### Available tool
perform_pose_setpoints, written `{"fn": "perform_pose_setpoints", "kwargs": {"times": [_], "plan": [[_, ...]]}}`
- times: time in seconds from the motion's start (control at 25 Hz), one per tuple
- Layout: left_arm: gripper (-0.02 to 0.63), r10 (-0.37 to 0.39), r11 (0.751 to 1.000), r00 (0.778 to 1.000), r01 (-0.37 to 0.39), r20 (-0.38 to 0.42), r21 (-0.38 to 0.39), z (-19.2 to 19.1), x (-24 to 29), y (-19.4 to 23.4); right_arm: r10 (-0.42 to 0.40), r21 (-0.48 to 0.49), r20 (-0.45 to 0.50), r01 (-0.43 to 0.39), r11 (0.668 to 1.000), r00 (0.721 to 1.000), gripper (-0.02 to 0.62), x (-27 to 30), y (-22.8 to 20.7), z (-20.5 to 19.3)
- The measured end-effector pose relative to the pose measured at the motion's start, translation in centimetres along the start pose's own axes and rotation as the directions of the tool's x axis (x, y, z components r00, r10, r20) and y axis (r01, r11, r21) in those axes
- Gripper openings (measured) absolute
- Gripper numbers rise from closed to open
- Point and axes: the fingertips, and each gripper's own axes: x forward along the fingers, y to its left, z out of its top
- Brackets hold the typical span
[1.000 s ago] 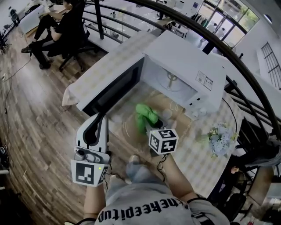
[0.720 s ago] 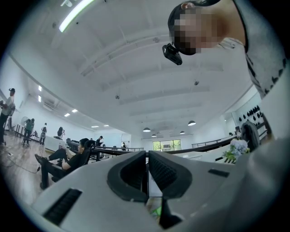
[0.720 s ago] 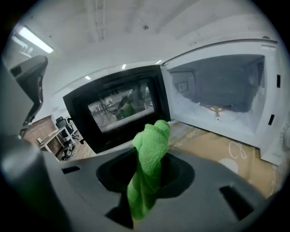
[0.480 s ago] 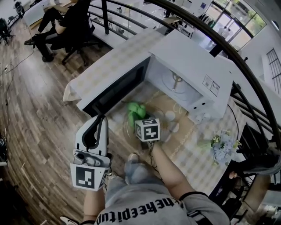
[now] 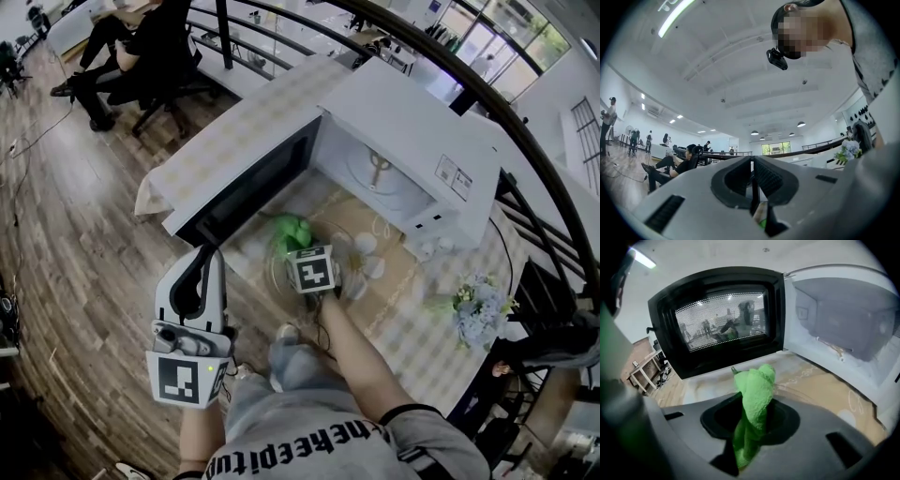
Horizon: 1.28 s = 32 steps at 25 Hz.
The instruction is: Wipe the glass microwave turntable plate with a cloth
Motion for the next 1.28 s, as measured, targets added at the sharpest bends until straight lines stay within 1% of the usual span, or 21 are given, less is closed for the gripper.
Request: {"fn": "perform_pose_setpoints", "kwargs": {"times": [0.28,0.68,0.96,1.08,1.16,1.2,1.28], "plan": [[0.020,-0.034,0.999,0.999,0.034,0.012,-0.008,0.5,0.3,-0.9,-0.086,0.074,0.005,0.085,0.994,0.996,0.103,-2.0,-4.8,-1.6],[0.020,-0.066,0.998,0.998,0.066,0.017,-0.016,0.5,0.7,-1.6,-0.194,0.140,-0.005,0.193,0.971,0.981,0.104,-4.4,-10.5,-4.2],[0.020,-0.083,0.996,0.996,0.083,0.016,-0.021,0.5,0.7,-1.7,-0.260,0.148,-0.016,0.260,0.954,0.965,0.103,-6.4,-13.3,-5.8],[0.020,-0.079,0.997,0.997,0.079,0.018,-0.021,0.5,0.4,-1.5,-0.267,0.167,-0.025,0.267,0.949,0.963,0.104,-6.4,-13.5,-5.9],[0.020,-0.077,0.997,0.997,0.077,0.018,-0.020,0.5,0.2,-1.4,-0.251,0.191,-0.019,0.250,0.949,0.968,0.103,-6.4,-12.6,-5.5],[0.020,-0.075,0.997,0.997,0.076,0.016,-0.020,0.5,0.1,-1.4,-0.227,0.208,-0.007,0.223,0.952,0.974,0.104,-6.4,-11.7,-5.1],[0.020,-0.070,0.997,0.997,0.070,0.014,-0.019,0.5,-0.2,-1.2,-0.155,0.232,0.024,0.146,0.962,0.988,0.106,-5.9,-9.1,-4.1]]}}
